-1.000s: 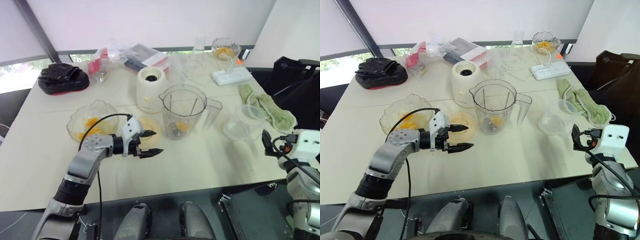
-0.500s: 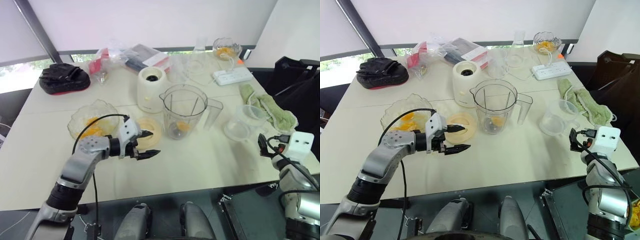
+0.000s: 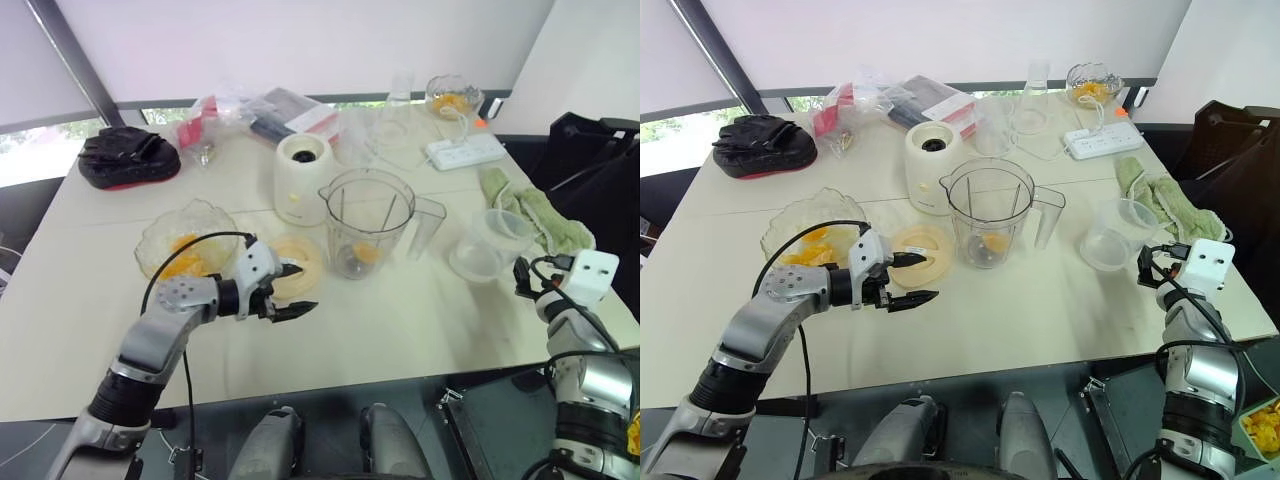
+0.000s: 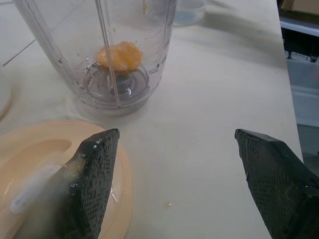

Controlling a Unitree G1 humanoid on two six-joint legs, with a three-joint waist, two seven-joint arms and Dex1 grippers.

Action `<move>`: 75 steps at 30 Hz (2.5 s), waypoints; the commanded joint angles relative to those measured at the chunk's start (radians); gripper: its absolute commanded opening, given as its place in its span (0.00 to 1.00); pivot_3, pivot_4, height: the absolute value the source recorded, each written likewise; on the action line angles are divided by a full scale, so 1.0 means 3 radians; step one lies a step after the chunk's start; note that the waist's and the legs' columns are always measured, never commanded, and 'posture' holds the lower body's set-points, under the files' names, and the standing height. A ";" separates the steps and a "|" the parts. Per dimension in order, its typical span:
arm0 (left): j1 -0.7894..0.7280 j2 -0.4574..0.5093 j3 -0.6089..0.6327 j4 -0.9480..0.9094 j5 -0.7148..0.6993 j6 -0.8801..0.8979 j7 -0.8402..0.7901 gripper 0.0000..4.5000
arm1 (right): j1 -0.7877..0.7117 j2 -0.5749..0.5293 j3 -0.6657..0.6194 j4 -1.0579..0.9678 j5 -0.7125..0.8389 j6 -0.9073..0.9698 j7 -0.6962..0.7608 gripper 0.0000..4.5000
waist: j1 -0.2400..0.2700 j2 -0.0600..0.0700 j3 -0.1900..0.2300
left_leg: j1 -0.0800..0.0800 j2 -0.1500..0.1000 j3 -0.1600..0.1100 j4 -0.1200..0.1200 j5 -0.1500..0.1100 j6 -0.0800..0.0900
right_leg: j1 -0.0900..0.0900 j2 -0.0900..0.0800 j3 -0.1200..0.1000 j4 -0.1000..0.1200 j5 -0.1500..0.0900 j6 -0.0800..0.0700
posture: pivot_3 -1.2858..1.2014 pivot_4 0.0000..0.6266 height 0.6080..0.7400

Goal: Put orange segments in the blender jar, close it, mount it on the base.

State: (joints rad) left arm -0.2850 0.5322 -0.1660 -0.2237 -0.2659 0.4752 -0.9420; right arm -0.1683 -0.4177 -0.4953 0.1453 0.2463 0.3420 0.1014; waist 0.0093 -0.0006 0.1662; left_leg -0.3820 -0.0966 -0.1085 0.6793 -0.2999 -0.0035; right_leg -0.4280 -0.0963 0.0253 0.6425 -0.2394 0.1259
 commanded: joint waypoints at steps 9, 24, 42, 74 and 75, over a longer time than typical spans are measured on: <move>-0.0008 0.0069 0.0014 -0.0182 -0.0029 -0.0016 0.0088 0.86 | -0.0236 -0.0074 0.0037 0.0253 -0.0120 -0.0254 -0.0076 1.00 | -0.0012 0.0002 0.0001 | 0.0000 0.0000 0.0000 -0.0001 0.0000 0.0000 | 0.0000 0.0000 0.0000 -0.0002 0.0000 0.0000 | 0.52 0.24 1.00; -0.0034 0.0118 -0.0012 -0.0175 0.0007 -0.0055 0.0114 0.86 | -0.0234 -0.0022 0.0117 0.0246 -0.0094 -0.0327 -0.0054 0.03 | -0.0006 0.0006 0.0002 | 0.0000 0.0000 -0.0001 -0.0005 0.0000 0.0000 | 0.0004 0.0000 0.0000 -0.0012 0.0000 0.0000 | 0.52 0.24 1.00; -0.0048 0.0149 0.0055 -0.0028 0.0037 -0.0173 0.0113 0.86 | -0.0433 0.0074 0.0027 -0.0229 0.0088 -0.0303 -0.0350 0.01 | 0.0001 0.0013 0.0006 | 0.0002 0.0001 -0.0002 -0.0012 0.0000 0.0000 | 0.0010 0.0000 -0.0001 -0.0027 0.0001 0.0000 | 0.52 0.24 1.00; -0.0211 -0.0220 0.0574 0.0224 -0.0483 -0.0424 0.0203 0.86 | -0.2210 -0.1220 0.1269 -0.0681 -0.0192 0.0292 0.1094 0.01 | -0.0065 0.0025 0.0020 | -0.0016 0.0003 0.0004 -0.0046 0.0013 -0.0020 | -0.0021 -0.0003 -0.0002 -0.0041 0.0002 0.0000 | 0.52 0.24 1.00; -0.0200 -0.0239 0.0608 0.0184 -0.0534 -0.0425 0.0198 0.86 | -0.2214 -0.1242 0.1302 -0.0681 -0.0227 0.0255 0.1146 0.01 | -0.0065 0.0025 0.0020 | -0.0022 0.0003 0.0003 -0.0045 0.0013 -0.0021 | -0.0026 -0.0003 -0.0003 -0.0041 0.0002 0.0000 | 0.52 0.24 1.00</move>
State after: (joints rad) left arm -0.3400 0.4623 -0.0217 -0.1111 -0.3823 0.3746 -0.8816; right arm -0.7889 -0.7654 -0.0929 -0.0034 0.1955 0.4569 0.4229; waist -0.0102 0.0068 0.1722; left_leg -0.3900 -0.0956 -0.1075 0.6660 -0.2957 -0.0103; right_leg -0.4374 -0.0972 0.0243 0.6305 -0.2388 0.1260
